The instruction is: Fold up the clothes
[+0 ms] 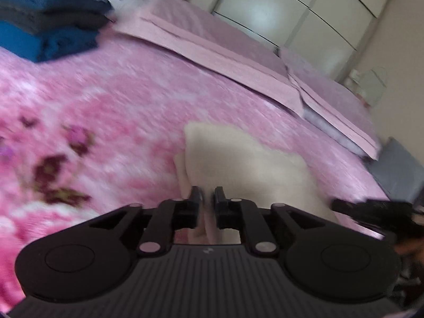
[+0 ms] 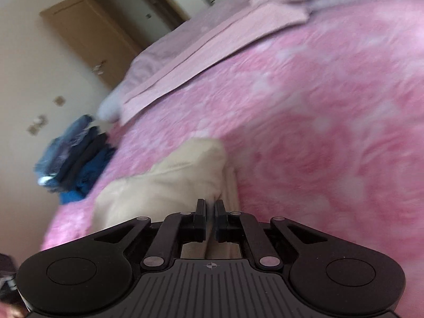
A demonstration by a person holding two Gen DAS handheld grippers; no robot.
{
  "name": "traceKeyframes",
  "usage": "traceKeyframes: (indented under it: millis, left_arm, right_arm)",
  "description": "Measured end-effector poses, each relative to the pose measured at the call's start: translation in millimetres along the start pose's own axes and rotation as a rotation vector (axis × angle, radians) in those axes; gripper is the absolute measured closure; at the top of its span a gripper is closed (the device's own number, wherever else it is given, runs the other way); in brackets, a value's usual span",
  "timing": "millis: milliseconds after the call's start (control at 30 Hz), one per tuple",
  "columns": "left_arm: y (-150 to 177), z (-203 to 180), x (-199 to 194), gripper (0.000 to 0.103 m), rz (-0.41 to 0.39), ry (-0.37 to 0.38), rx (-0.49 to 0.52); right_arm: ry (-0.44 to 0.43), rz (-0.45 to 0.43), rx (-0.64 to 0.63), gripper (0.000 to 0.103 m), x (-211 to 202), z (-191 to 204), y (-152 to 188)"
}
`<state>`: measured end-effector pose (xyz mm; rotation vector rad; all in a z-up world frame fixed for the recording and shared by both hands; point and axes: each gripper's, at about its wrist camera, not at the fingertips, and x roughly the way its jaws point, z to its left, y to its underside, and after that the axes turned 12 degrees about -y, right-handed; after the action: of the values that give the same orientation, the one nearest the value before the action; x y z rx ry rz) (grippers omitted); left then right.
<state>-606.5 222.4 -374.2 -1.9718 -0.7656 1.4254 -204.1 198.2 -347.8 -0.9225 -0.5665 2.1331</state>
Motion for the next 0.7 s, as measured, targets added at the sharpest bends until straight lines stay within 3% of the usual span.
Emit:
traceKeyframes:
  millis: [100,200,267,333,367,533,700]
  left_arm:
    - [-1.4,-9.8,-24.6,0.093,-0.05,-0.062,0.032]
    - [8.6,-34.2,-38.5,0.092,-0.009,0.012,0.104]
    - [21.5,-54.0,-35.9,0.087,0.041,0.019,0.168]
    - [32.8,-68.9,-33.2,0.088,0.096,-0.019,0.201]
    - [36.4,-72.8,-37.1,0.086,0.101,-0.032,0.203]
    - [42.5,-87.0,-67.3,0.082,0.116,-0.079,0.214]
    - [53.1,-101.0,-102.2,0.074,0.094,-0.155,0.266]
  right_arm:
    - [0.023,-0.017,-0.081,0.099,-21.2,29.9,16.7]
    - [0.044,-0.021,-0.16,0.097,-37.7,57.7,34.5]
    - [0.065,0.025,-0.2,0.087,-29.8,66.5,49.5]
    - [0.126,0.056,-0.206,0.064,-25.1,71.1,58.1]
    - [0.157,0.067,-0.207,0.059,-24.4,73.7,61.5]
    - [0.19,0.078,-0.221,0.051,-52.9,91.0,73.1]
    - [0.248,0.127,-0.233,0.05,-76.2,108.5,96.4]
